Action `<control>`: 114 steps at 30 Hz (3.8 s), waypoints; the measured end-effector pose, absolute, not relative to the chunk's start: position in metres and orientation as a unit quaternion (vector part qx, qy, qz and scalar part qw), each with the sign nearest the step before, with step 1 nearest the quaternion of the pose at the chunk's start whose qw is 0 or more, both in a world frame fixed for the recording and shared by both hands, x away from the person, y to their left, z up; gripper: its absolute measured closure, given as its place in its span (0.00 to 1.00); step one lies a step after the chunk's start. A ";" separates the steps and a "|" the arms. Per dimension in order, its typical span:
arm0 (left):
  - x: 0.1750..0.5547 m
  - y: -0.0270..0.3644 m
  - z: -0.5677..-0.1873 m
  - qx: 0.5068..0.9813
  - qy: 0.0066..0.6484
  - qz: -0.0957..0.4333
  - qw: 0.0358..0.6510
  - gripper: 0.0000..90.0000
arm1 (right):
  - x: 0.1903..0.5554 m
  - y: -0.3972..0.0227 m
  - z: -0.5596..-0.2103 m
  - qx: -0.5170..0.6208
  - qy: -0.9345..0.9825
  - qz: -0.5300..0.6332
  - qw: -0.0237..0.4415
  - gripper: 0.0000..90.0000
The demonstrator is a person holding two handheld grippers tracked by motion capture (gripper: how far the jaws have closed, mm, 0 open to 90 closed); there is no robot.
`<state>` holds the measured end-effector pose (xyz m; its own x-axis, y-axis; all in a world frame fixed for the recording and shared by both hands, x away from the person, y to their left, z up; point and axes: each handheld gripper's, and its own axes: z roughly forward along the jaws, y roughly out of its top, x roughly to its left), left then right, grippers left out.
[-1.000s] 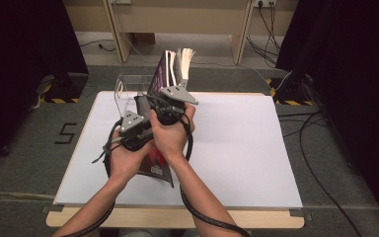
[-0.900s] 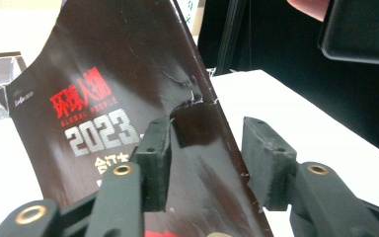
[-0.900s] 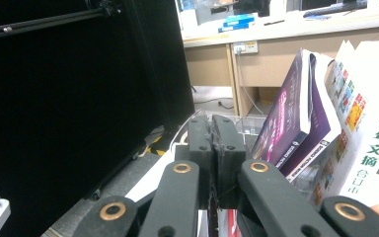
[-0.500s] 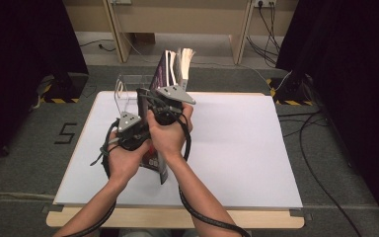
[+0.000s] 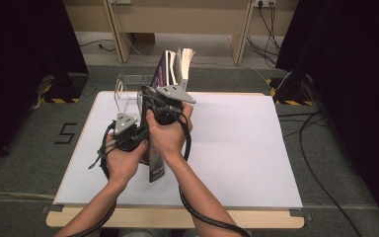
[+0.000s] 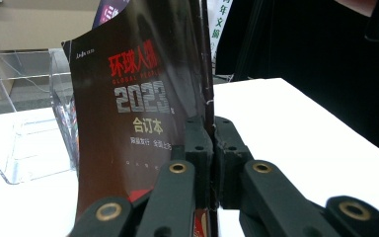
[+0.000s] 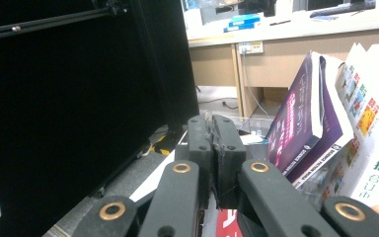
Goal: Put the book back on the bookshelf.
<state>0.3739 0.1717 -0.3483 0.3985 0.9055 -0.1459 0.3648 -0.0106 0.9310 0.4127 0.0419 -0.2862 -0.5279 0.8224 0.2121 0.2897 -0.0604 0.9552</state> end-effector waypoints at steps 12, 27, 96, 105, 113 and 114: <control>0.370 0.180 -0.351 0.646 0.476 0.269 0.533 0.97 | 0.413 0.043 -0.282 0.418 0.653 0.593 0.216 0.95; 0.362 0.187 -0.352 0.636 0.461 0.281 0.551 0.97 | 0.404 0.012 -0.277 0.371 0.633 0.660 0.164 0.55; 0.353 0.278 -0.319 0.550 0.436 0.394 0.593 0.97 | 0.391 -0.175 -0.457 0.520 0.629 0.528 0.237 0.52; 0.361 0.283 -0.316 0.537 0.435 0.408 0.596 0.97 | 0.388 -0.178 -0.460 0.526 0.619 0.527 0.250 0.52; 0.372 0.287 -0.314 0.536 0.436 0.412 0.594 0.97 | 0.388 -0.180 -0.462 0.528 0.618 0.526 0.249 0.51; 0.374 0.287 -0.314 0.534 0.439 0.411 0.595 0.97 | 0.388 -0.180 -0.462 0.529 0.618 0.526 0.248 0.51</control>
<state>0.3736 0.2871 -0.3137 0.2783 0.9569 -0.0835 -0.0201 0.0927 0.9955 0.3882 -0.1798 -0.4618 -0.3180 0.9146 0.2497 0.3926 -0.1127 0.9128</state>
